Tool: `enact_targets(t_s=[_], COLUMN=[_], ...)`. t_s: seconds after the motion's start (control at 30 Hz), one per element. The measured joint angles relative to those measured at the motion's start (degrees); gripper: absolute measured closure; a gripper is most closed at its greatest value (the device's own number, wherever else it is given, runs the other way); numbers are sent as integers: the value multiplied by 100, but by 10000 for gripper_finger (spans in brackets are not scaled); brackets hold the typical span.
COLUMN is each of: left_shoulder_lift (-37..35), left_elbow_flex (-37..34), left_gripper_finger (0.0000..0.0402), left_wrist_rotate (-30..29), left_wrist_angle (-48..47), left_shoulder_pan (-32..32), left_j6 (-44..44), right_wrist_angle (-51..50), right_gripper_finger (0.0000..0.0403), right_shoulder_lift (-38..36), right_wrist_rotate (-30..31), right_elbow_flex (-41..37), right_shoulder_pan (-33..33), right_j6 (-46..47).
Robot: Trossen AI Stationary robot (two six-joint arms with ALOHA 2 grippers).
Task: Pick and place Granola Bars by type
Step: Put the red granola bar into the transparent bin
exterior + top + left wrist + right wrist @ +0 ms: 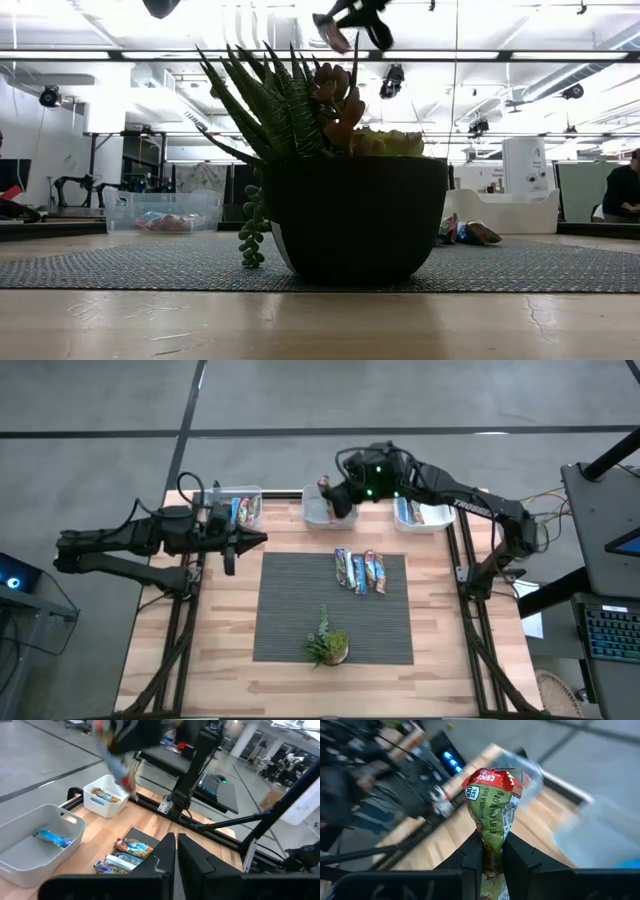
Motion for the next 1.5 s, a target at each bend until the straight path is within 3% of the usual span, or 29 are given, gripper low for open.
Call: enact_targets(t_s=[0.27, 0.47, 0.67, 0.9, 1.3, 1.5], left_shoulder_lift=[404, 661, 796, 809, 1105, 1517], left_elbow_flex=[0, 14, 22, 26, 599, 1193], left_gripper_finger=[318, 268, 264, 264, 264, 264], left_wrist_rotate=[-28, -196, -119, -1, -38, -284], left_wrist_angle=[197, 975, 2170, 2493, 2500, 1682], left_shoulder_pan=[0, 2, 2, 5, 9, 12], left_j6=[-39, 335, 977, 1187, 1531, 1797], right_wrist_angle=[-41, -63, -31, -21, 128, 183], right_gripper_finger=[356, 356, 356, 356, 356, 356], right_shoulder_lift=[516, 677, 660, 651, 644, 644], right_wrist_rotate=[-255, -317, -317, -347, -341, -308], right_elbow_flex=[1529, 2208, 2537, 2802, 3046, 3046], right_shoulder_pan=[98, 199, 266, 509, 947, 1055], right_j6=[-554, -885, -989, -1329, -1559, -1759])
